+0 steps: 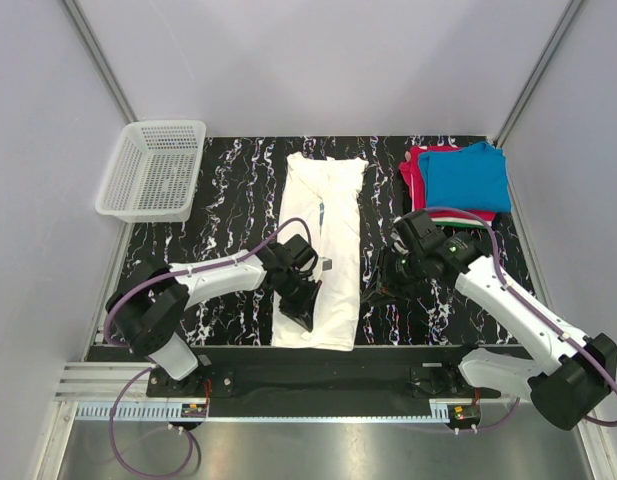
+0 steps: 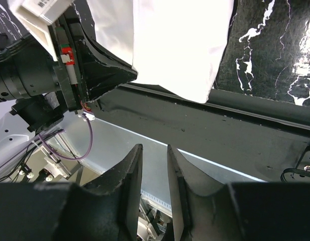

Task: Fold and stack the t-shirts
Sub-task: Fold the tshirt

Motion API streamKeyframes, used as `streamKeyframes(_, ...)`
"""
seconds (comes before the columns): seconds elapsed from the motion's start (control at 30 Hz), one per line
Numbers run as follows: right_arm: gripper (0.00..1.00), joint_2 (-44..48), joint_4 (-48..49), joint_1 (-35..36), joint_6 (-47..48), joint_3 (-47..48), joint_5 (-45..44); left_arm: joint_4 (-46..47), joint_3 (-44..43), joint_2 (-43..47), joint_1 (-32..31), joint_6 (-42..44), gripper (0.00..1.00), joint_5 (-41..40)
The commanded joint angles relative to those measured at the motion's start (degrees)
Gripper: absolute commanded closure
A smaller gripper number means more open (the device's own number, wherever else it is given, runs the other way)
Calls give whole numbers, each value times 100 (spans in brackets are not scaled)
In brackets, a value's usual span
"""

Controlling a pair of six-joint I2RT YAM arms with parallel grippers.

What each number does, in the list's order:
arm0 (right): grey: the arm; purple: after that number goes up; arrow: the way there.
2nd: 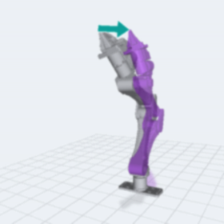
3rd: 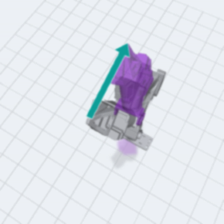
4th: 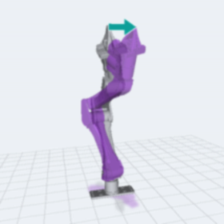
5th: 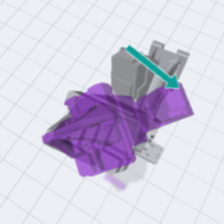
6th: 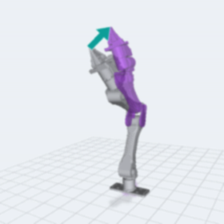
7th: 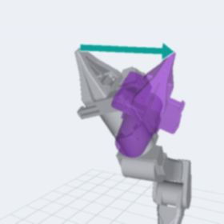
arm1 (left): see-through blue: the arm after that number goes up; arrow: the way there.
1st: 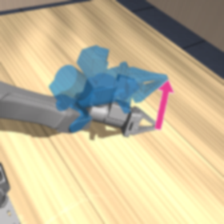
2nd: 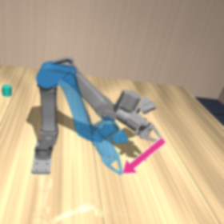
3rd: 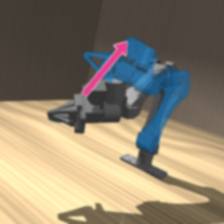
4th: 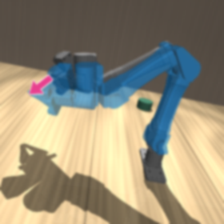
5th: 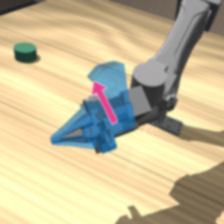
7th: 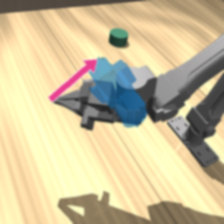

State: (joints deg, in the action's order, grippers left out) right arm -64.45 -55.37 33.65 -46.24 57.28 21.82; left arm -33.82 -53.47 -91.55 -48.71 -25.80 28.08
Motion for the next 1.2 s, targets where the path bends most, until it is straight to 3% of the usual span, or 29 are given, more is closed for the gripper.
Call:
streamKeyframes(0.0, 67, -68, 18, 45, 124, 337, -108, -273, -67, 252, -33, 23, 100, 199)
streamKeyframes(0.4, 67, -59, 27, 54, 150, 275, -100, -529, -32, -170, -33, -21, 100, -92)
streamKeyframes(0.43, 66, -42, 27, 45, 159, 267, -91, -529, -14, -275, -33, -39, 95, -118)
streamKeyframes(0.47, 66, -42, 18, 54, 150, 258, -82, -546, -14, -328, -33, -56, 77, -153)
streamKeyframes(0.57, 65, -33, -35, 54, 194, 284, -108, -643, -66, -381, -33, -83, 59, -311)
streamKeyframes(0.7, 65, -164, -105, 45, 282, 363, -91, -906, -268, -355, -34, -39, 56, -574)
streamKeyframes(0.97, 66, -560, 88, 185, 432, 179, 93, -1873, -1507, 322, 72, 49, 50, -1340)
streamKeyframes(1.17, 66, -999, 659, 361, 326, -418, 76, -1699, -1886, 208, 265, 145, 48, -1419)
